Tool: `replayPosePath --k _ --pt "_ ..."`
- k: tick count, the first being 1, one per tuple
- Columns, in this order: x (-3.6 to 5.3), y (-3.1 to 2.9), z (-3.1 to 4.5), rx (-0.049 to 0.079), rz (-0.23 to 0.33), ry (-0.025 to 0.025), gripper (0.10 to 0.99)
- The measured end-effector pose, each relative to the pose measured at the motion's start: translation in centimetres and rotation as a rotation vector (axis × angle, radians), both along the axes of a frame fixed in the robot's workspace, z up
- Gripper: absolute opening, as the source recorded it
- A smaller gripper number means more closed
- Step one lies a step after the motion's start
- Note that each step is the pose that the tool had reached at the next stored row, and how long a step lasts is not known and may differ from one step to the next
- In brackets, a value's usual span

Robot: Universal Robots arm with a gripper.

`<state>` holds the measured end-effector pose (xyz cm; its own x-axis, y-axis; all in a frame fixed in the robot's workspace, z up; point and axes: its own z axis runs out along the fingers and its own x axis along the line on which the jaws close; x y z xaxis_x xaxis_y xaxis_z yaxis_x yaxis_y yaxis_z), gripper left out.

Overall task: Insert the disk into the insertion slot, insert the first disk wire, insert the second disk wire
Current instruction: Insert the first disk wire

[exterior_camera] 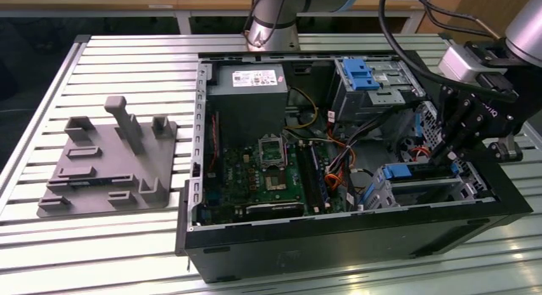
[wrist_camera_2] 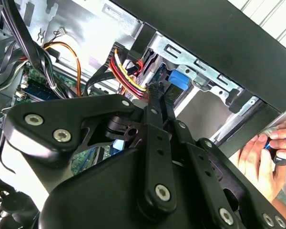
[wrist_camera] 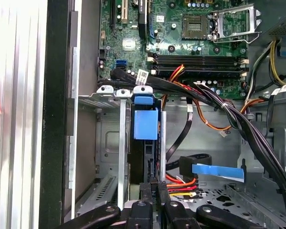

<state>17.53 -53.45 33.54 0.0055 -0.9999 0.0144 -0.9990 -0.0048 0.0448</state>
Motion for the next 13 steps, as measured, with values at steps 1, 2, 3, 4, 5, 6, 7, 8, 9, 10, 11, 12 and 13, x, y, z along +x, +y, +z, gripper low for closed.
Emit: replayPosePath --k 1,2,3,4,5,6,7,8,9,10,11,12,13 --pt "0.0 0.0 -0.03 0.0 0.0 0.0 0.165" --pt "0.01 0.0 -0.06 0.0 0.0 0.0 0.165" --pt "0.01 0.0 -0.1 0.0 0.0 0.0 0.165" --pt "0.01 0.0 -0.14 0.0 0.0 0.0 0.165" --pt "0.01 -0.01 -0.18 0.0 0.0 0.0 0.165" --pt "0.01 -0.01 -0.22 0.0 0.0 0.0 0.165" --pt "0.02 -0.01 -0.26 0.0 0.0 0.0 0.165" --pt "0.02 -0.01 -0.32 0.0 0.0 0.0 0.165" --pt "0.02 -0.01 -0.36 0.0 0.0 0.0 0.165" --pt "0.02 -0.01 -0.38 0.0 0.0 0.0 0.165" --pt "0.02 -0.01 -0.39 0.0 0.0 0.0 0.165" --pt "0.02 -0.01 -0.43 0.0 0.0 0.0 0.165" --pt "0.02 -0.01 -0.49 0.0 0.0 0.0 0.165"
